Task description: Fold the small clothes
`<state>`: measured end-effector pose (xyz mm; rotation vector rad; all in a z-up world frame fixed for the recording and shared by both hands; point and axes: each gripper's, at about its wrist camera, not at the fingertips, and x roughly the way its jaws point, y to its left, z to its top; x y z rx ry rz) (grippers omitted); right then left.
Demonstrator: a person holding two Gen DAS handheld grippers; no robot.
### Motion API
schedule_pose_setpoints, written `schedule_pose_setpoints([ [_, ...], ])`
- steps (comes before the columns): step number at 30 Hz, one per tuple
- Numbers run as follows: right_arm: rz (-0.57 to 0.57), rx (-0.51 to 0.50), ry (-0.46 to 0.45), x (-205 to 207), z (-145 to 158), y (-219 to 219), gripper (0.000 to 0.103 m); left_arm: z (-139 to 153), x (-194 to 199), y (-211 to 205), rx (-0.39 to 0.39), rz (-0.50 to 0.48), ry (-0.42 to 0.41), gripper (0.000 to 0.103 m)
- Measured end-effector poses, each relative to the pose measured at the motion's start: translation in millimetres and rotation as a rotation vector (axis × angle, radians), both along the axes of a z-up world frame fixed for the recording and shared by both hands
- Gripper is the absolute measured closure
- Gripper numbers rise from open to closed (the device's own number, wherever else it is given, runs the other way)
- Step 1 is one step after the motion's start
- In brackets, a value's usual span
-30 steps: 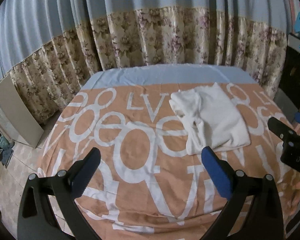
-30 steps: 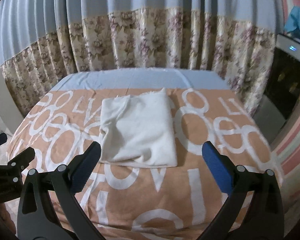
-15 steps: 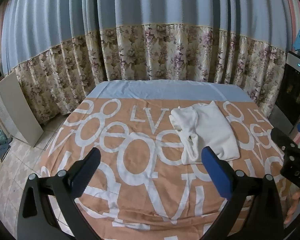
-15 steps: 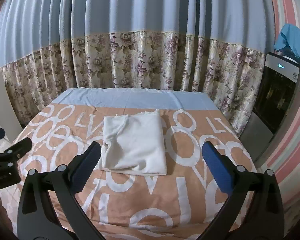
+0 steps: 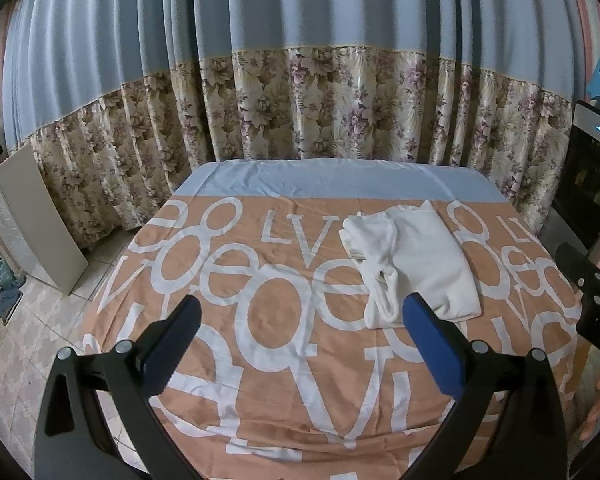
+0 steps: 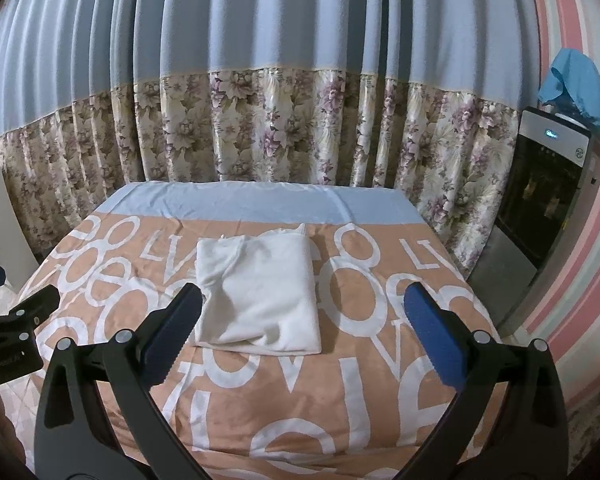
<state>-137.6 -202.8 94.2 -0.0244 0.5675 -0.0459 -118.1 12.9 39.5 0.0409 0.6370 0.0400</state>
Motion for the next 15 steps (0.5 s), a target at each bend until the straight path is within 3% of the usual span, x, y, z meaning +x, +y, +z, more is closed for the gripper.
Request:
schedule_pose_setpoints([
  [15, -0.004, -0.015, -0.003, 0.1, 0.7, 1.3, 0.003, 0.6, 0.9, -0.4, 0.008, -0.004, -0.001, 0.002],
])
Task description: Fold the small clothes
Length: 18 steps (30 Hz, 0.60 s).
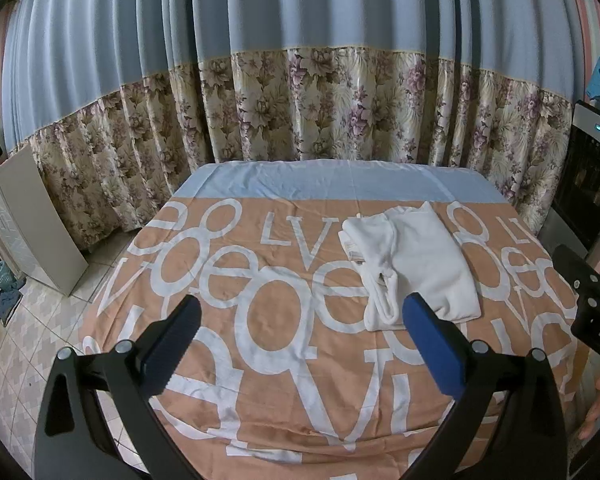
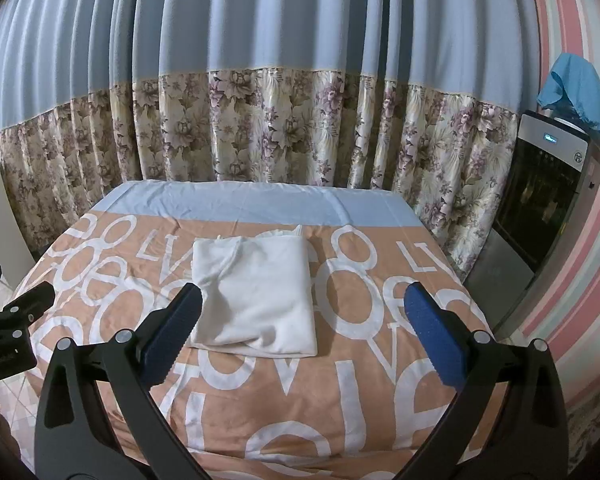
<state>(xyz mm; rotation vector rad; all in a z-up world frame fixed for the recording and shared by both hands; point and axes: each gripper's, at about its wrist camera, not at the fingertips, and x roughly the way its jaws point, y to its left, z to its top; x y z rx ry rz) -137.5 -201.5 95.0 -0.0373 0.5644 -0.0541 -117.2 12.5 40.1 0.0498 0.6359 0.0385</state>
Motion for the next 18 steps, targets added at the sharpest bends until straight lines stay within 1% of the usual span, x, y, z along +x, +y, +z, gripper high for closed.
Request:
schedule_pose_setpoints([
  [15, 0.004, 0.005, 0.004, 1.5, -0.1, -0.6, 0.003, -1.6, 0.8, -0.4, -0.007, -0.003, 0.006, 0.002],
  [18, 0.014, -0.005, 0.013, 2.0, -4.1, -2.1, 0.003, -1.7, 0.8, 1.2, -0.014, -0.01, 0.01, 0.002],
])
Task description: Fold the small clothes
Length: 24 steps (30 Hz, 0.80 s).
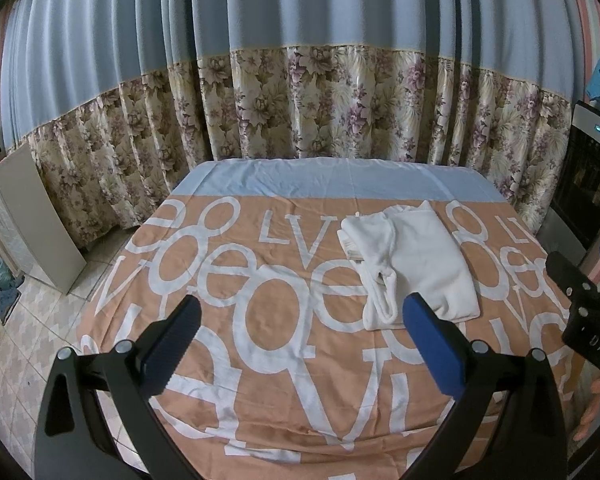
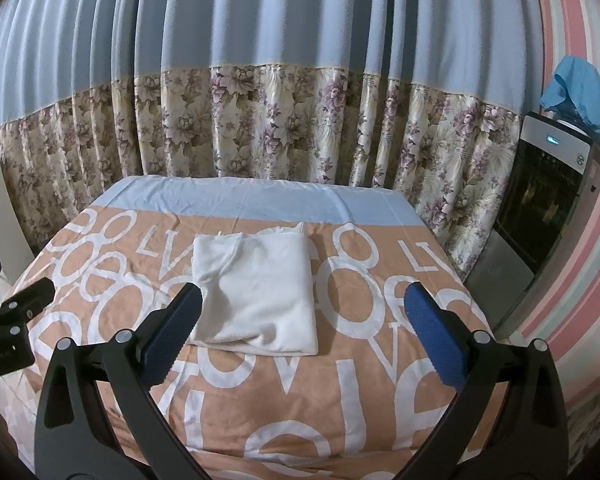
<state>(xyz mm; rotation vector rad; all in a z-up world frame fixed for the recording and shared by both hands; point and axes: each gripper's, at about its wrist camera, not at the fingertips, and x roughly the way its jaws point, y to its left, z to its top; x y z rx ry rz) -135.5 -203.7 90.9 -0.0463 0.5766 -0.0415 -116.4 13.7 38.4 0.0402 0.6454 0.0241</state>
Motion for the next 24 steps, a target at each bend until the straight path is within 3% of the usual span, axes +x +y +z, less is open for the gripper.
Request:
schedule_pose_setpoints([
  [24, 0.004, -0.011, 0.002, 7.6, -6.0, -6.7, 0.003, 3.8, -4.5, -3.9, 0.03, -0.004, -0.012, 0.002],
])
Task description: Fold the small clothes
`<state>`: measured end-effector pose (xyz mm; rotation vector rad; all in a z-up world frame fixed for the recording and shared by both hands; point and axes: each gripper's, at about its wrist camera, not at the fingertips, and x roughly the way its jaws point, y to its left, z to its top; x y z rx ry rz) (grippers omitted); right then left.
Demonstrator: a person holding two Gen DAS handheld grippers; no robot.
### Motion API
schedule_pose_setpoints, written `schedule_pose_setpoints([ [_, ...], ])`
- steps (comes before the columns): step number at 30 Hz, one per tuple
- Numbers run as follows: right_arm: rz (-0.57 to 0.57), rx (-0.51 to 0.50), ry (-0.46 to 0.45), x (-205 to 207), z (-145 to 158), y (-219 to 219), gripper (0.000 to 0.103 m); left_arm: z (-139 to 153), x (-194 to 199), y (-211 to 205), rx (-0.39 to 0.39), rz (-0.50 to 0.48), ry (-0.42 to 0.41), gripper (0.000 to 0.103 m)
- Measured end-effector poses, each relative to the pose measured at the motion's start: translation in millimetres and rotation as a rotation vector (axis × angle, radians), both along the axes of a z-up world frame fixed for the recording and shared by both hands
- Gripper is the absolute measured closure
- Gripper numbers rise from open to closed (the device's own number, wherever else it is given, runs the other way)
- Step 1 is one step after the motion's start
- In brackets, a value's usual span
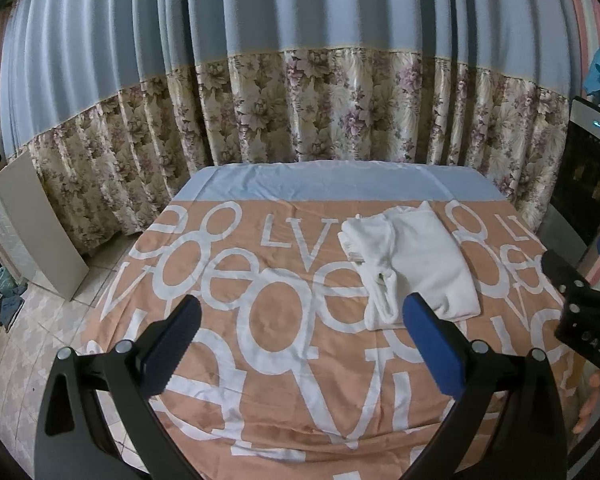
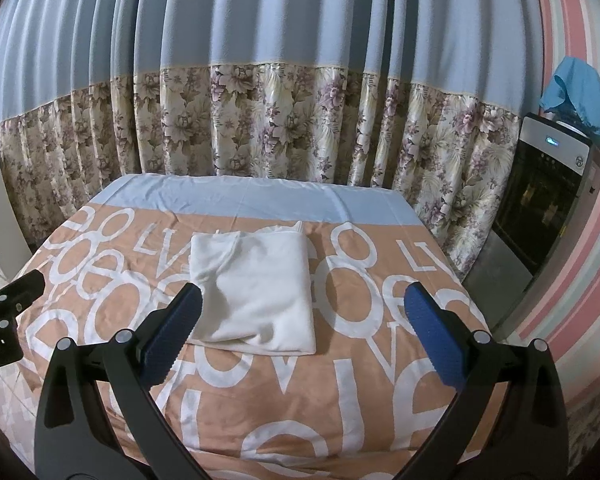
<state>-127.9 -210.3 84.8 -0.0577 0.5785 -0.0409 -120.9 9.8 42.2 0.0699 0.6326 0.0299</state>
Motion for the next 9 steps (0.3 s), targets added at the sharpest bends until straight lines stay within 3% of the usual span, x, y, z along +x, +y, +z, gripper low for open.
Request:
schedule_pose_setpoints([
  [9, 0.0, 0.005, -0.006, 0.4, 0.7, -3.5, 0.003, 7.9, -3.6, -8.0, 0.036, 0.019, -0.026, 0.002],
])
